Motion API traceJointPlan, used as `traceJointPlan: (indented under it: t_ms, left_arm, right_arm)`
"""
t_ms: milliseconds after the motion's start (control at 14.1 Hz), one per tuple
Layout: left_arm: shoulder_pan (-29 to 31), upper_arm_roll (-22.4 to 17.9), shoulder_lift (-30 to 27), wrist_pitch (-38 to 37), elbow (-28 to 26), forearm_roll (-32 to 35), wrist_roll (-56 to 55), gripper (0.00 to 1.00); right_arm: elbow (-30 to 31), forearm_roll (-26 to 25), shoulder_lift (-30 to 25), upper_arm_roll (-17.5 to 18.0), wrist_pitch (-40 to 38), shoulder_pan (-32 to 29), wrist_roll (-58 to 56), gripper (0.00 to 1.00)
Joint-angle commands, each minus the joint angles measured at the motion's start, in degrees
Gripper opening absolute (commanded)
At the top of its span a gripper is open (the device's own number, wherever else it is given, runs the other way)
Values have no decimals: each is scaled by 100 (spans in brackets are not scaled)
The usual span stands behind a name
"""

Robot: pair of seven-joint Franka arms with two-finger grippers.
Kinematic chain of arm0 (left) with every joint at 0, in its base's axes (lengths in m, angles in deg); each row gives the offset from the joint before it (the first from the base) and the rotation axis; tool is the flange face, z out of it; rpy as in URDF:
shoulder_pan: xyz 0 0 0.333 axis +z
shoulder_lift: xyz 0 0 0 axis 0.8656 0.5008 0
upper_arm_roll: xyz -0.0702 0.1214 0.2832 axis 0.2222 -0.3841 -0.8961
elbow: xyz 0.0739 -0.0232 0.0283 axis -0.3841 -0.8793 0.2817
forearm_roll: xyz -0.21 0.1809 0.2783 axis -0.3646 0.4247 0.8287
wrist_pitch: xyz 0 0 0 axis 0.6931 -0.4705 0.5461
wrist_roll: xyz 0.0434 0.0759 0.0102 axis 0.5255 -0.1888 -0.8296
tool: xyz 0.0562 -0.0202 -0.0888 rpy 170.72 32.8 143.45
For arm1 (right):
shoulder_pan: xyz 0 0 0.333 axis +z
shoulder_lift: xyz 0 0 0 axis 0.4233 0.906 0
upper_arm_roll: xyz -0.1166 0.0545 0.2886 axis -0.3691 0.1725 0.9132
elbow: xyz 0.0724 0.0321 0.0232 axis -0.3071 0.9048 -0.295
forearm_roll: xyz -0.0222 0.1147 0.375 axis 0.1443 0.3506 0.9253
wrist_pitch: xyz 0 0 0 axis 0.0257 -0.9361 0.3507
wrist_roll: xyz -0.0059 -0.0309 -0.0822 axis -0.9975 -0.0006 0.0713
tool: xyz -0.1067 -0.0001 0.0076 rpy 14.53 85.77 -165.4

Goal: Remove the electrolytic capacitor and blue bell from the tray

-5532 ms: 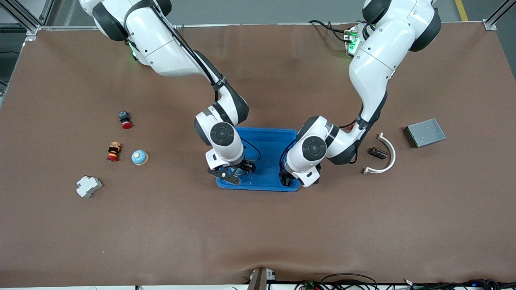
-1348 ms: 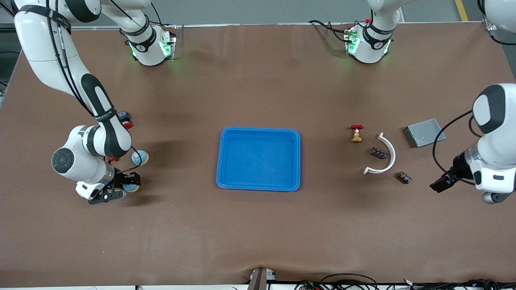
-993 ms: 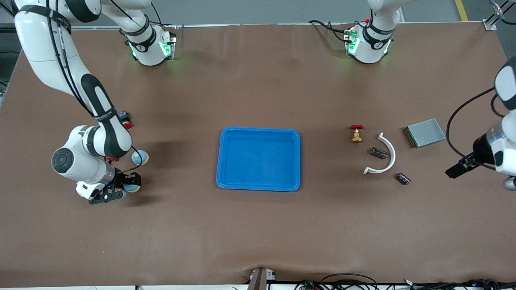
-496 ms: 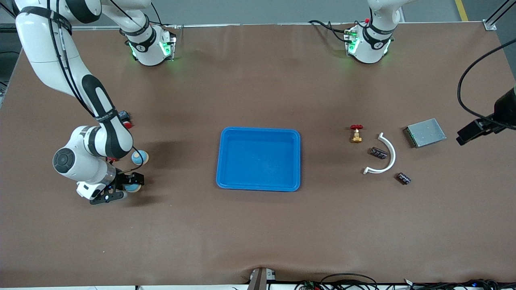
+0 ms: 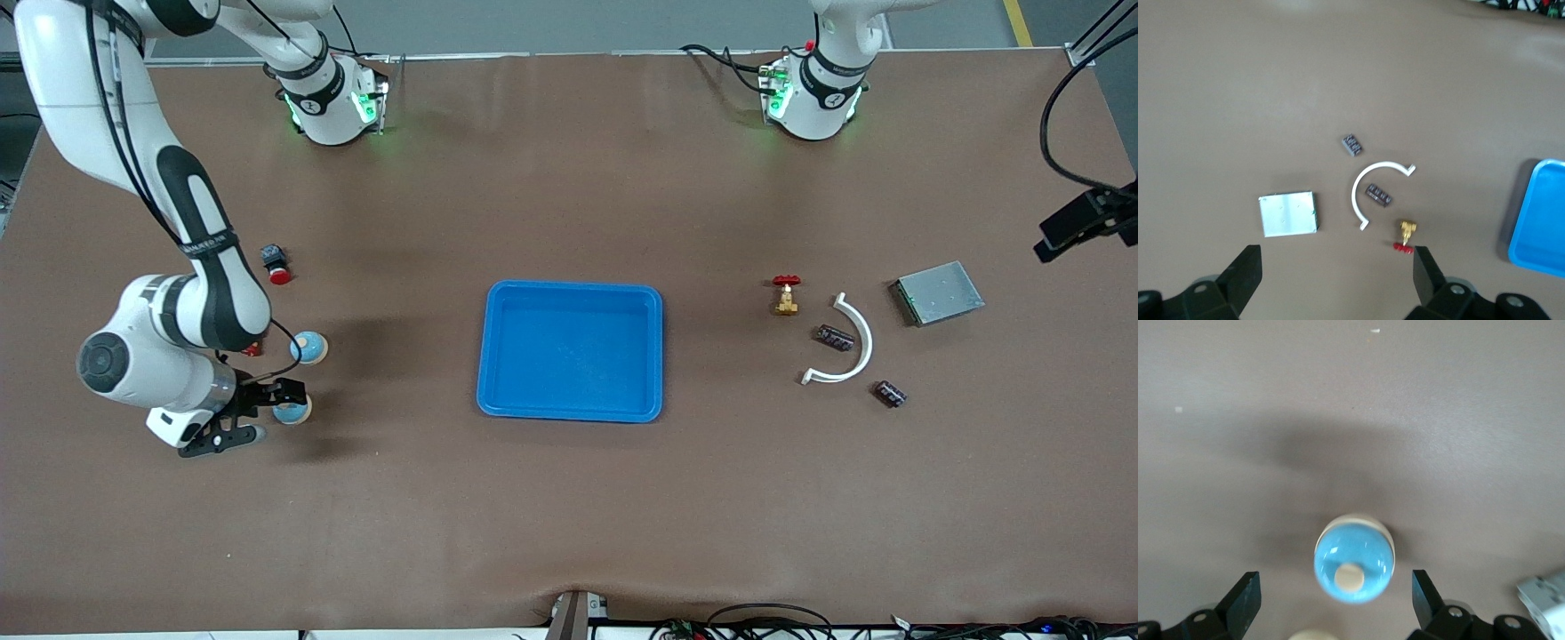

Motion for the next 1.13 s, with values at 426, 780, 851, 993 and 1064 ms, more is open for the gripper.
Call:
traceJointPlan:
  t_ms: [426, 780, 851, 993, 1064]
  left_arm:
    - [-688, -498, -534, -341, -386, -85, 154, 100]
    - [-688, -339, -534, -350, -395, -85, 127, 100]
    - [-671, -331, -533, -350, -403, -85, 136, 100]
    - [-645, -331, -542, -350, -412, -85, 136, 100]
    - [-636, -331, -560, -350, -464, -85, 136, 100]
  right_arm:
    - [-342, 52, -1387, 1, -2141, -46, 595, 100]
    - [-1021, -168, -1755, 36, -3394, 7, 1387, 100]
    - [-1021, -194, -1835, 45, -3481, 59, 1606, 100]
    - [-1021, -492, -2081, 54, -3622, 217, 1993, 100]
    - [-1021, -502, -2169, 54, -3640, 226, 2038, 100]
